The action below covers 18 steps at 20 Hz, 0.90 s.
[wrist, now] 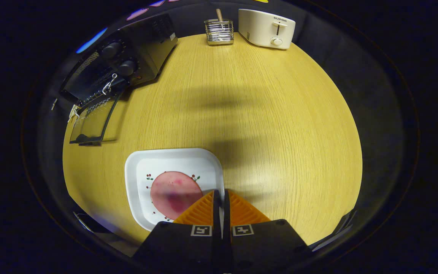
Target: Open the toaster oven, put the food inside, and close the toaster oven door.
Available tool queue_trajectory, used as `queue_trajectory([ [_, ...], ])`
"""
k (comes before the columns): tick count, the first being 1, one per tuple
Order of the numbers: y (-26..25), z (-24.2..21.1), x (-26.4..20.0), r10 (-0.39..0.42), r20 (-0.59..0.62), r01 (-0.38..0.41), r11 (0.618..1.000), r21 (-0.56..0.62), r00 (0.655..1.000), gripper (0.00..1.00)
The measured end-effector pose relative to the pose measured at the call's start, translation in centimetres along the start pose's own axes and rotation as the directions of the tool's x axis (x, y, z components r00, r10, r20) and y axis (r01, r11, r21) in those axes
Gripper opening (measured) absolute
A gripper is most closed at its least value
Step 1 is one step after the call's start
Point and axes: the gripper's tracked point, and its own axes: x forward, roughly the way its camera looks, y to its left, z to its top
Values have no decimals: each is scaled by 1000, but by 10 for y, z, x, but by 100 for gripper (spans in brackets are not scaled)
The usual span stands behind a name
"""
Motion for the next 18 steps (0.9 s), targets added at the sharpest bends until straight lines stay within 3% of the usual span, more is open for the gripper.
queue_trajectory([
  [5, 5, -6, -4, 120, -12, -118, 987, 110, 993, 5],
  [9, 12, -14, -20, 251, 38, -251, 922, 295, 967, 5],
  [11, 15, -14, -27, 291, 90, -302, 861, 410, 952, 5],
  [14, 36, -4, -47, 393, 200, -434, 699, 569, 897, 5],
  [18, 70, 2, -80, 441, 300, -525, 593, 611, 846, 5],
])
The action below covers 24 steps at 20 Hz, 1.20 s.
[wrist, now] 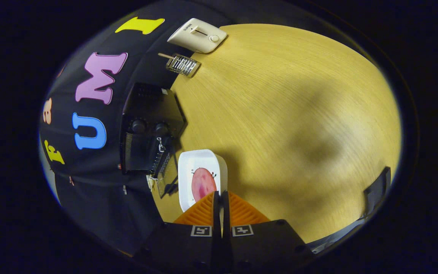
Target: Open the toaster oven, put the food inside, and close the toaster oven door.
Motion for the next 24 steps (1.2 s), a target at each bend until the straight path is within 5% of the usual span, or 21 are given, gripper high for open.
queue_trajectory([
  [8, 122, -33, 51, 118, 152, -142, 976, 165, 981, 5],
  [15, 191, -65, 149, 86, 138, -115, 969, 220, 987, 5],
  [24, 212, -4, 212, -50, 327, -88, 916, 392, 944, 5],
])
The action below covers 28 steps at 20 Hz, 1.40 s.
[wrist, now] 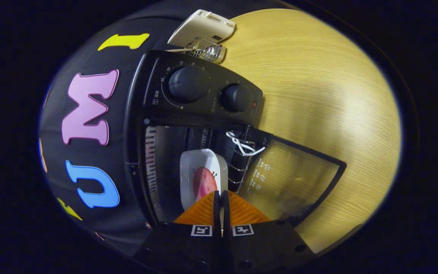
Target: Open the toaster oven, put the food inside, and close the toaster oven door.
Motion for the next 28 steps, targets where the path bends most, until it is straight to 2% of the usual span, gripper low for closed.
queue_trajectory([
  [9, 28, -25, 41, -46, 97, 26, 981, 192, 994, 5],
  [13, 28, -32, 40, -83, 109, 67, 988, 141, 991, 5],
  [16, 28, -31, 30, -86, 86, 77, 991, 107, 993, 8],
  [18, 30, -19, 20, -76, 116, 65, 994, 90, 990, 8],
  [21, 36, -19, 17, -53, 99, 42, 994, 105, 994, 23],
  [22, 37, -24, 19, -50, 81, 40, 993, 113, 995, 37],
  [25, 39, -41, 4, -37, 20, 35, 996, 85, 999, 37],
  [27, 37, -52, -17, -14, -31, 14, 1000, 11, 999, 58],
  [28, 36, -53, -32, -1, -46, -1, 999, -55, 999, 59],
])
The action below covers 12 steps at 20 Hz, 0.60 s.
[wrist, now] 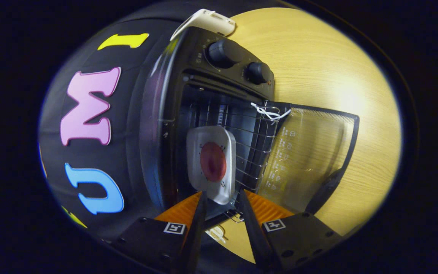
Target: Open the toaster oven, put the food inside, and close the toaster oven door.
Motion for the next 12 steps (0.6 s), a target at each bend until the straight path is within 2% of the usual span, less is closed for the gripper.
queue_trajectory([
  [2, -4, 0, -29, 38, -12, -39, 987, -153, 999, 60],
  [3, -10, 0, -42, 47, -20, -51, 971, -233, 999, 68],
  [4, -14, 2, -48, 52, -27, -58, 942, -330, 998, 96],
  [5, -27, 2, -55, 31, -22, -38, 897, -441, 999, 97],
  [8, -66, -16, -70, -26, -44, -14, 689, -724, 999, 98],
  [12, -124, -43, -69, -155, -54, 20, 440, -898, 987, 99],
])
